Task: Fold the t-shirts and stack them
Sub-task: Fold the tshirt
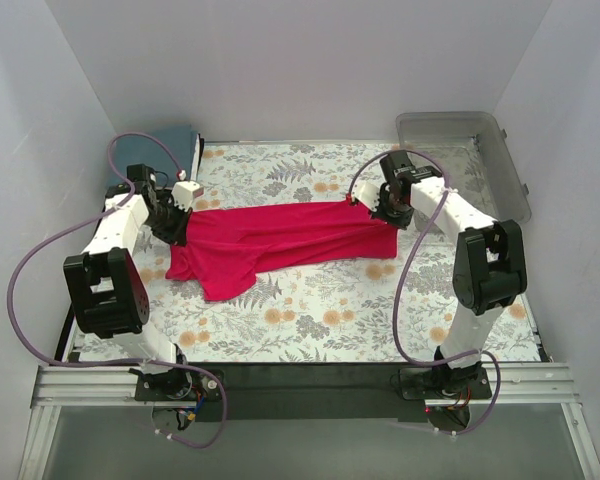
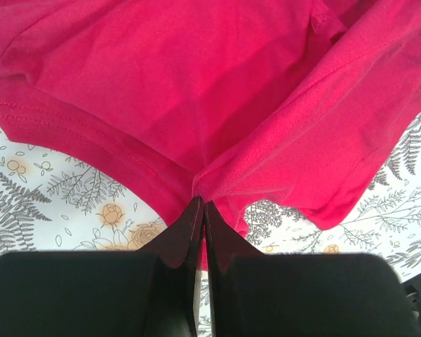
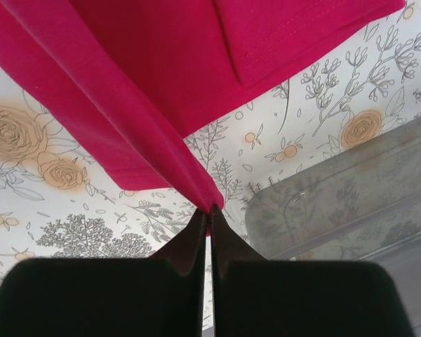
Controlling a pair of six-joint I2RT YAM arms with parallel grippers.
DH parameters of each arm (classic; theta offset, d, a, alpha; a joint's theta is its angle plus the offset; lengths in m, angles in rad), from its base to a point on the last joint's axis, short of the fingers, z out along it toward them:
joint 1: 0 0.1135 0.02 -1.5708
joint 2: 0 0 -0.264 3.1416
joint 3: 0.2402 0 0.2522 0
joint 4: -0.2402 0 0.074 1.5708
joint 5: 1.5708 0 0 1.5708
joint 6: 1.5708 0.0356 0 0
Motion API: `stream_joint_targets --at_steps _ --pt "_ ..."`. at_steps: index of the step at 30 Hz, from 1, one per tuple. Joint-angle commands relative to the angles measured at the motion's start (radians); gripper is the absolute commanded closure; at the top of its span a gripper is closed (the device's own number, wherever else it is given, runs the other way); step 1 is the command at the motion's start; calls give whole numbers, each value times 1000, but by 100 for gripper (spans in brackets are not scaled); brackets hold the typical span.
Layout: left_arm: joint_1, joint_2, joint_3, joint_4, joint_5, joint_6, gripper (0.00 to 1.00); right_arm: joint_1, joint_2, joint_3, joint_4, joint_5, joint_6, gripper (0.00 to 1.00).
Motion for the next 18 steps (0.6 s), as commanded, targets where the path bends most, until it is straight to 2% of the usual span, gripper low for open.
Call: stream_joint_targets --at_steps 1,18 --pt "12 4 33 41 10 -14 100 -11 38 78 -17 13 -47 99" --pt "17 93 85 93 1 -37 100 -13 179 214 -17 7 -49 99"
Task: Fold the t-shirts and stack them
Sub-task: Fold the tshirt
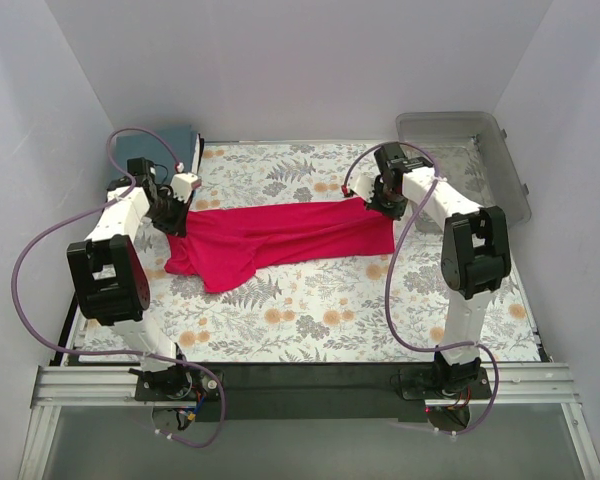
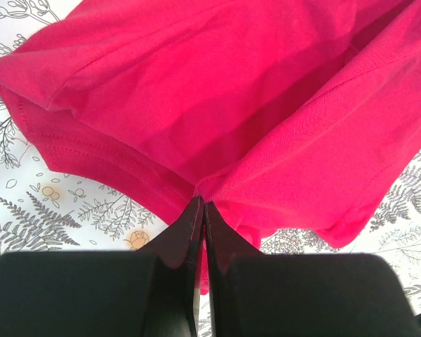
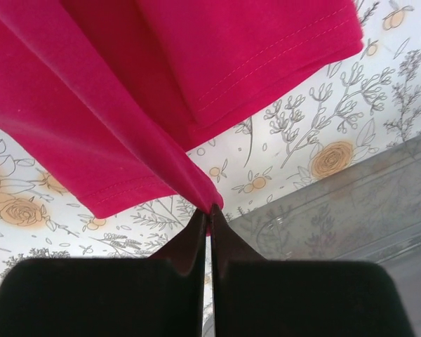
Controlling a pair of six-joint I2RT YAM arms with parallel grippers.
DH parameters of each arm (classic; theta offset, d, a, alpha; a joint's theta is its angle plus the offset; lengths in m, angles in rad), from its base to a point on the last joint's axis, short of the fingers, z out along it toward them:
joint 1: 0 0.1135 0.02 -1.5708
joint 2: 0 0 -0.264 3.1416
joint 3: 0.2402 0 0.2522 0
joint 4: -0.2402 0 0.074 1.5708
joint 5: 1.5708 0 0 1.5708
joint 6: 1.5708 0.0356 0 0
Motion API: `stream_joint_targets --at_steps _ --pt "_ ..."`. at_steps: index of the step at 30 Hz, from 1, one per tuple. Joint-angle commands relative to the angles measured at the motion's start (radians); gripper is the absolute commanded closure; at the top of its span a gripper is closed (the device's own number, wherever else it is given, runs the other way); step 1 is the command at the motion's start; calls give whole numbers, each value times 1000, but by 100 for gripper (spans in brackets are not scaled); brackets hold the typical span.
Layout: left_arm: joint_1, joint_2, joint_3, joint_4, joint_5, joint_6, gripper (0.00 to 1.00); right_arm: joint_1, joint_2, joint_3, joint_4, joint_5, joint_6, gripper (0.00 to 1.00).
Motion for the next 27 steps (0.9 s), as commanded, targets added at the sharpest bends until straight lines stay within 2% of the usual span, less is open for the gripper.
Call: stream_joint_targets --at_steps 1,8,9,10,11,14,15,16,19,20,27 --pt "9 -8 10 33 0 -3 100 -5 27 67 -14 1 -38 99" --pt "19 12 -10 61 -17 -3 100 0 72 101 -14 9 -35 99" --pt "22 15 -12 61 -17 -4 100 0 75 101 -14 9 -32 95" --pt "22 18 -12 66 -19 -3 100 0 75 103 -13 15 -27 83" --pt "26 18 -12 69 -22 -35 95 0 73 106 -14 17 -19 65" --pt "63 8 16 37 16 -67 71 0 46 124 -39 -8 14 43" --pt "80 -3 26 21 38 -73 63 0 22 135 -59 -22 25 42" --pt "103 -8 40 -15 62 -82 60 -2 9 158 -110 -70 40 42" --pt "187 -28 59 -92 153 -83 59 -11 -43 152 -187 -170 112 44" --pt "218 -35 36 -103 182 -80 59 -12 -57 122 -197 -186 152 48" --pt "264 -144 -159 -65 217 -104 51 -38 -101 -40 -202 -305 313 50"
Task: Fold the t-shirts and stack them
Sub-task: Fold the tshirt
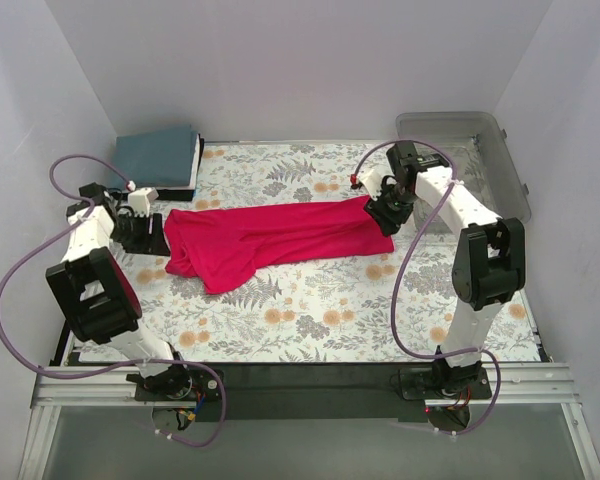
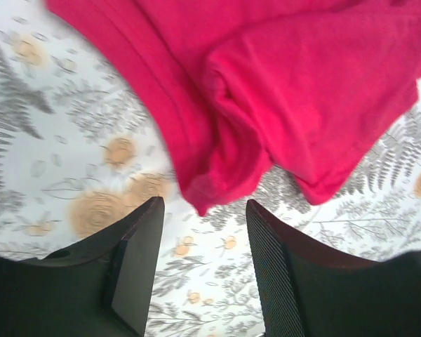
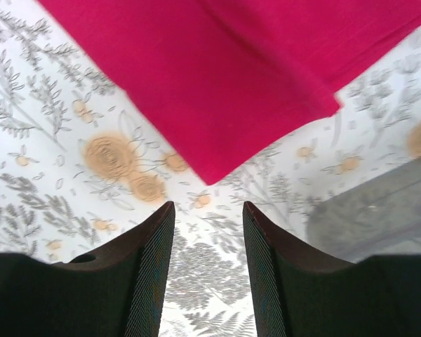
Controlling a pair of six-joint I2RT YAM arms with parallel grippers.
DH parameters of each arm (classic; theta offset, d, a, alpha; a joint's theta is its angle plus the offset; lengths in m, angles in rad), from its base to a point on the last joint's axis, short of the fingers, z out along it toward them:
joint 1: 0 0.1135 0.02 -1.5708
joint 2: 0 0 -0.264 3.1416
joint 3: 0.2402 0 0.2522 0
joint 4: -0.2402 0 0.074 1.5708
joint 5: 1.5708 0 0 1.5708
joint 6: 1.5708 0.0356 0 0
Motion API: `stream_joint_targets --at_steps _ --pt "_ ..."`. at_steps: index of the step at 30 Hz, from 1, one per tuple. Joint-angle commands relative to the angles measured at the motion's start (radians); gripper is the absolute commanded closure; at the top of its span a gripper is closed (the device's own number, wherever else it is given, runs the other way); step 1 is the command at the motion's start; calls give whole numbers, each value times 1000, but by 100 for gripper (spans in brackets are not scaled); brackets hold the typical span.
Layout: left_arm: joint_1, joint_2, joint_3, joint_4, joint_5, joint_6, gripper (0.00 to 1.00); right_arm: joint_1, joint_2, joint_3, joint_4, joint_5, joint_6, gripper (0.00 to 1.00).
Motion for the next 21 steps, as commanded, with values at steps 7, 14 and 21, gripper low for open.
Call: stream_joint_targets --at_steps 7,14,21 --pt "-5 -74 -113 45 70 -54 49 -52 51 -60 19 -64 183 49" --pt "-2 -48 -141 71 47 -60 42 -73 138 -24 30 -82 223 44" --pt "0 -11 -145 101 44 -73 38 -83 181 -11 31 -107 234 55"
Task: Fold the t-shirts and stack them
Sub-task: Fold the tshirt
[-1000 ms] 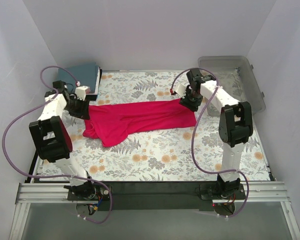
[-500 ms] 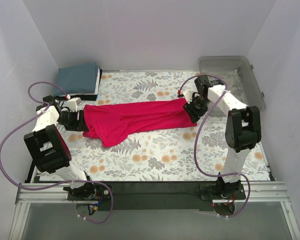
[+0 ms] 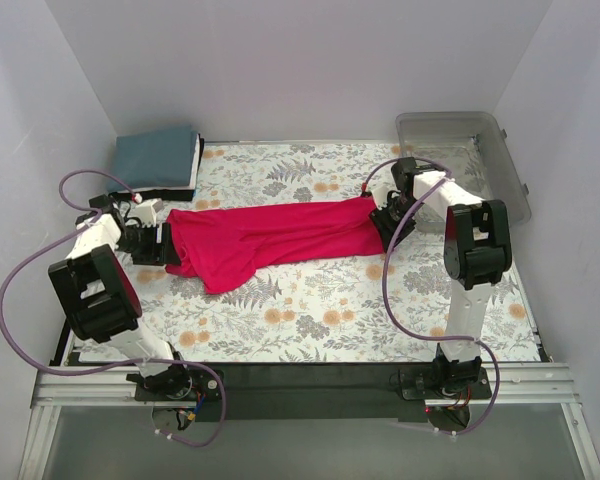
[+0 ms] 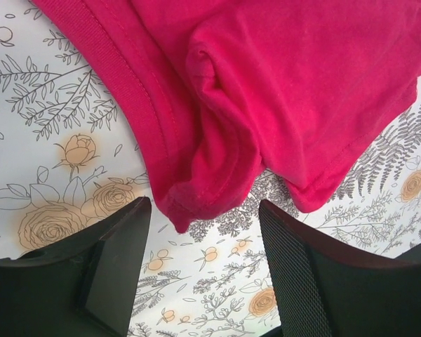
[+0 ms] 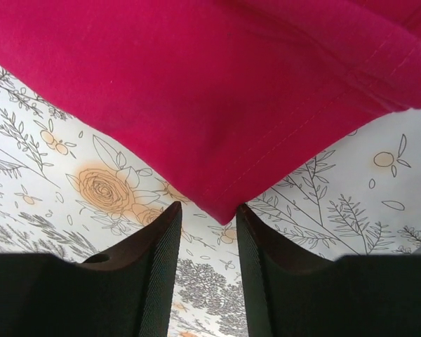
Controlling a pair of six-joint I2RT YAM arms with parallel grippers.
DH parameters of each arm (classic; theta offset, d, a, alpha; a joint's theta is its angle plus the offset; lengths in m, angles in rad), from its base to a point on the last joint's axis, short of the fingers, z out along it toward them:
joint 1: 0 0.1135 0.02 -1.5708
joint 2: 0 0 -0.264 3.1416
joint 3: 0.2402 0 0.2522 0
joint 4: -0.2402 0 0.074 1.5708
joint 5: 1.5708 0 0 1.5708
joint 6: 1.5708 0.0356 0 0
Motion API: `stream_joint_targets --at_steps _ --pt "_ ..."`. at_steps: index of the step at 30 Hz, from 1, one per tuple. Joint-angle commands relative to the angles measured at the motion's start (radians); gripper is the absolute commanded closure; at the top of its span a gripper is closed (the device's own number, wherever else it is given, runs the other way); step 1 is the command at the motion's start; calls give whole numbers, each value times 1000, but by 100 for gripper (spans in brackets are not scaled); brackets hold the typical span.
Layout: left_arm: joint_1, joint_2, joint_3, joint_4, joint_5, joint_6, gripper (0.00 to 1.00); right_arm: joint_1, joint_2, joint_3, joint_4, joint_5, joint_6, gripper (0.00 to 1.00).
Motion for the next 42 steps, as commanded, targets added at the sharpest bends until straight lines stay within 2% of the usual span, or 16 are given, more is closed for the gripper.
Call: stream_joint_targets --at_steps 1,2,6,10,11,14,15,18,24,29,33,39,40,41,42 --pt "6 10 0 45 5 -8 38 -6 9 46 0 -37 18 58" --pt "6 16 0 48 9 -8 37 -6 7 43 0 -39 18 65" --pt "6 53 22 48 25 -8 40 -6 4 34 -3 -40 12 81" --pt "6 75 26 37 19 7 56 -6 3 17 -3 -36 1 99" --pt "6 68 25 36 15 10 67 -6 1 14 -5 -34 -2 99" --pt "13 46 13 22 7 26 82 -8 -10 -3 -6 -25 -16 99" --pt "16 36 11 11 4 29 91 -12 -16 -7 -8 -20 -20 99" --pt "33 10 5 -10 -11 53 100 -20 -43 -26 -12 -7 -37 99" --pt "76 -33 5 -76 -33 116 100 -38 -100 -87 -25 27 -77 99" --pt "82 -83 -52 -101 -54 134 100 -37 -137 -162 -28 44 -101 99" --pt "84 -111 -130 -85 -88 176 100 -37 -168 -248 -25 56 -128 99" --pt "85 -96 -167 -55 -96 151 100 -32 -177 -274 -23 56 -135 99" --pt "84 -93 -159 -64 -90 147 92 -31 -177 -267 -26 56 -132 92" --pt "85 -93 -153 -75 -84 147 78 -26 -185 -265 -35 55 -132 81" --pt "99 -99 -141 -113 -65 156 60 -21 -197 -262 -40 47 -129 72"
